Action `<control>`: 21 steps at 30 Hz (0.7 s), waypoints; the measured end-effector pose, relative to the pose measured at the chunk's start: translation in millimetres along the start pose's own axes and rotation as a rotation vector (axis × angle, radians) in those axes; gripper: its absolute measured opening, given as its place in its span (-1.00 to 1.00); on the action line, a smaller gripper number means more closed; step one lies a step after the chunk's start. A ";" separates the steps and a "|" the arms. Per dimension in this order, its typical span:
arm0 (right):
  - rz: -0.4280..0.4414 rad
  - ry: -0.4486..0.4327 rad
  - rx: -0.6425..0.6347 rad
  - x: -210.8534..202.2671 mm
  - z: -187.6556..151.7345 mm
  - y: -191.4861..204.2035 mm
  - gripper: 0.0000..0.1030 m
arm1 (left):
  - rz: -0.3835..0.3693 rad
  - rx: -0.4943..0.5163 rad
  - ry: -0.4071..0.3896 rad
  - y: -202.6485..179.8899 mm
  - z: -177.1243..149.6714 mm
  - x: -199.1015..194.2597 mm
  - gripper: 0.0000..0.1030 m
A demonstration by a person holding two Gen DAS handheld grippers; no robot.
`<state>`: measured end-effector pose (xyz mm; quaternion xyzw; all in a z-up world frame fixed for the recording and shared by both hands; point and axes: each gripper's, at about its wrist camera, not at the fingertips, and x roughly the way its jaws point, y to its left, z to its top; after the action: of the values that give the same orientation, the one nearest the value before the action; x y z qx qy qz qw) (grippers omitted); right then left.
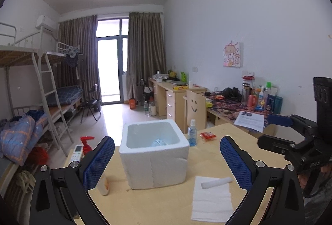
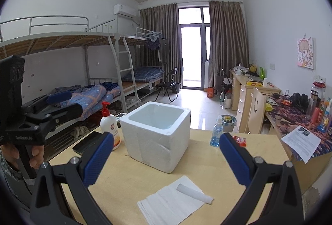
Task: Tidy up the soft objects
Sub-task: 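Withdraw both tools from the box back toward the white cloth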
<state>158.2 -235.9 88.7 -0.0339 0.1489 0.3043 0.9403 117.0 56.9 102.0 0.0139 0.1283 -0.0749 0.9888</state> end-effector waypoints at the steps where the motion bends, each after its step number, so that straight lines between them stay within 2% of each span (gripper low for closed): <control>1: 0.003 -0.002 0.000 -0.6 -1.6 0.2 0.99 | -0.006 -0.009 -0.001 0.2 -3.4 -1.4 0.98; 9: 0.028 -0.047 -0.036 -10.0 -19.9 4.5 0.99 | 0.032 0.021 -0.049 -8.3 -23.8 -12.4 0.98; 15: 0.016 -0.042 -0.024 -11.3 -36.1 5.2 0.99 | -0.004 -0.006 -0.015 -10.5 -40.6 -7.8 0.98; 21: 0.038 -0.022 -0.006 -10.5 -49.0 3.9 0.99 | 0.025 -0.012 -0.030 -12.3 -57.3 -11.1 0.98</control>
<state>135.2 -246.3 45.2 -0.0303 0.1382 0.3230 0.9358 90.1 49.0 49.3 0.0085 0.1137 -0.0618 0.9916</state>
